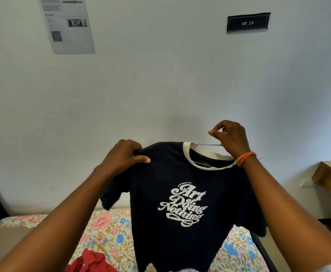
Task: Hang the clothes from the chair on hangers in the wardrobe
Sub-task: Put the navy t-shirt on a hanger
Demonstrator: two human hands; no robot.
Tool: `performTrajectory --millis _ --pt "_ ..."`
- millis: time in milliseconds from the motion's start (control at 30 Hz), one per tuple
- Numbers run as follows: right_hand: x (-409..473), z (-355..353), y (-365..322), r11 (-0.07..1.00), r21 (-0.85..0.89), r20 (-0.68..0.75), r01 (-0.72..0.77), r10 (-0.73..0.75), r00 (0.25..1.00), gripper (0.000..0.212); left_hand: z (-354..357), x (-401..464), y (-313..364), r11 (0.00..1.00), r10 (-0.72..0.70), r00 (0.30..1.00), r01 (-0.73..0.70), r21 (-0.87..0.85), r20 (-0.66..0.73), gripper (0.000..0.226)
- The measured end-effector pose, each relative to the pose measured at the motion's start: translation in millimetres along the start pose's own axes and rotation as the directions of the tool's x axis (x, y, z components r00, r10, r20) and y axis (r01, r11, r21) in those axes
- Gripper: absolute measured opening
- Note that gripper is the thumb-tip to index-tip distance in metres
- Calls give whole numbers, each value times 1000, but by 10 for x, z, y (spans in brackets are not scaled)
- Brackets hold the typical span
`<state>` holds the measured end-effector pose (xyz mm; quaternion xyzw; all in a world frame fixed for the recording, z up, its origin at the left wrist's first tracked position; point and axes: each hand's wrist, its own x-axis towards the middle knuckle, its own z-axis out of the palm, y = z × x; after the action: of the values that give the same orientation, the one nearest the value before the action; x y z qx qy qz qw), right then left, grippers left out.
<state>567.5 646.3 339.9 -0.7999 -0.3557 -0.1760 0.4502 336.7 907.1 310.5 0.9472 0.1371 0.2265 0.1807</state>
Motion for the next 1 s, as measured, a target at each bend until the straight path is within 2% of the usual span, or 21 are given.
performTrajectory --millis 100,233,300,333,367,433,500,600,867,1000 --pt "6 34 -99 999 41 44 11 -13 999 16 23 34 124 997 6 997 -1 80 -72 38" --pt "-15 118 -210 999 37 68 29 -32 997 16 183 104 355 981 79 981 -45 188 -177 40" --pt "-25 120 -239 998 58 81 24 -28 996 16 247 168 490 959 110 985 -70 275 -136 43" --pt "-33 118 -254 997 65 93 27 -33 995 15 276 204 553 953 129 988 -99 286 -88 32" --pt "-48 112 -257 997 68 97 28 -35 995 15 295 227 636 955 125 992 -116 273 -16 24" --pt "-69 84 -239 998 66 87 19 -25 996 16 356 262 771 980 97 993 -108 166 73 27" --pt "-82 62 -218 997 73 74 -2 -3 997 16 422 258 878 992 123 991 -124 25 50 18" --pt "-90 -27 -147 998 60 80 -28 23 997 15 530 224 1106 974 204 979 -203 -101 9 15" --pt "-99 -452 138 996 59 32 -60 58 998 20 698 265 1376 941 338 937 -335 44 -83 17" --pt "-238 -705 161 989 126 -37 -84 89 995 54 711 176 1495 928 372 908 -359 99 -193 19"
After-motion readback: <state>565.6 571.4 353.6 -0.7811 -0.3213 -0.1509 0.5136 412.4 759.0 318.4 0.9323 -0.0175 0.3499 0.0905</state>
